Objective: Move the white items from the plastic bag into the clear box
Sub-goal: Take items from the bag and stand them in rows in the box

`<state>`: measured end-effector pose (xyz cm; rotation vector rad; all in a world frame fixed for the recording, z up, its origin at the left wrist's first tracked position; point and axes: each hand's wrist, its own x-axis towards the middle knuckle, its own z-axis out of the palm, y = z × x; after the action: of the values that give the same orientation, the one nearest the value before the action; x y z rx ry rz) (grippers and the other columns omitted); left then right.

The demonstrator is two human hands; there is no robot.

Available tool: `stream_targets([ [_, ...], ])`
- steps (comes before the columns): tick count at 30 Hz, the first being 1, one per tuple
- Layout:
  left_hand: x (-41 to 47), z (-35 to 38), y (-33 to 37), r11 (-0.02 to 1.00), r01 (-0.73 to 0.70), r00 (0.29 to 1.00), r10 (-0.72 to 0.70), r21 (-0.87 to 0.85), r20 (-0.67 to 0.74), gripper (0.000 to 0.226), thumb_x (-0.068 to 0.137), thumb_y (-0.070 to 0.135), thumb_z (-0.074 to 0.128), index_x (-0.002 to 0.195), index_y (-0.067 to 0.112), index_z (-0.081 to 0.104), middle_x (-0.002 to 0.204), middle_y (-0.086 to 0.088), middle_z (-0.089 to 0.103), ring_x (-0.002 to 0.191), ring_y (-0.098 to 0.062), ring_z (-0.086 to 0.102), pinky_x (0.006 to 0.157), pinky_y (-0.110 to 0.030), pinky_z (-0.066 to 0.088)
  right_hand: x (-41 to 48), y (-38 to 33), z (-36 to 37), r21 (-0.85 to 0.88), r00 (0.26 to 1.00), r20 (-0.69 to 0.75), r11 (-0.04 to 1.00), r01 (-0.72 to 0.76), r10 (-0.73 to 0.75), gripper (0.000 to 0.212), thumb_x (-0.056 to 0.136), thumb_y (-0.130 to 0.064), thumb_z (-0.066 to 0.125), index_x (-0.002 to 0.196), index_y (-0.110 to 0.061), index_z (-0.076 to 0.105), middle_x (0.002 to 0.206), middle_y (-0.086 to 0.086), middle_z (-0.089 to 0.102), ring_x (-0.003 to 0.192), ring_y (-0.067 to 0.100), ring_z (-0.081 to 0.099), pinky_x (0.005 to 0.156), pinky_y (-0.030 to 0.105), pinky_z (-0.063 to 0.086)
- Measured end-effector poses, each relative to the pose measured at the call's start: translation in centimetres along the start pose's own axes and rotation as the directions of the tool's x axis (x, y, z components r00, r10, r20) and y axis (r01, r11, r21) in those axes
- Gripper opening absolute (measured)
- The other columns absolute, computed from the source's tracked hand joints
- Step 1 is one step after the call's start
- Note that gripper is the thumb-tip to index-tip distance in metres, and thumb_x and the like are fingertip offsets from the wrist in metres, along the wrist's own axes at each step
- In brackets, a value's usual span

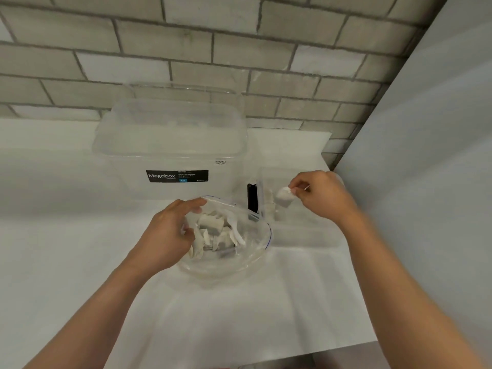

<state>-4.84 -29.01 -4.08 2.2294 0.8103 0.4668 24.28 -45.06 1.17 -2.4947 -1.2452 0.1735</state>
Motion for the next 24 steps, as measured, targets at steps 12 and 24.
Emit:
stream_targets([
  [12,-0.7,0.1,0.4,0.999,0.036,0.998,-0.035,0.017,-0.042,0.064,0.082,-0.006,0.060,0.132,0.035,0.057,0.113,0.017,0.061,0.077,-0.006,0.053,0.067,-0.008,0.040,2.9,-0.8,5.5,-0.094,0.875,0.479,0.987,0.132,-0.072,0.021,0.085,-0.018,0.064,0.090,-0.030,0.081,0.086,-0.021,0.073,0.087,0.006,0.066,0.082,0.028,0.057],
  [24,-0.8,-0.5,0.3,0.999,-0.004,1.000,0.004,0.035,-0.008,0.063,0.082,-0.006,0.057,0.127,0.037,0.060,0.111,0.016,0.060,0.078,-0.006,0.055,0.069,-0.004,0.038,0.4,-1.5,1.8,0.079,0.982,0.165,0.994,0.081,-0.093,0.015,0.088,-0.031,0.070,0.101,-0.035,0.076,0.082,-0.023,0.066,0.093,0.011,0.066,0.088,0.028,0.052],
])
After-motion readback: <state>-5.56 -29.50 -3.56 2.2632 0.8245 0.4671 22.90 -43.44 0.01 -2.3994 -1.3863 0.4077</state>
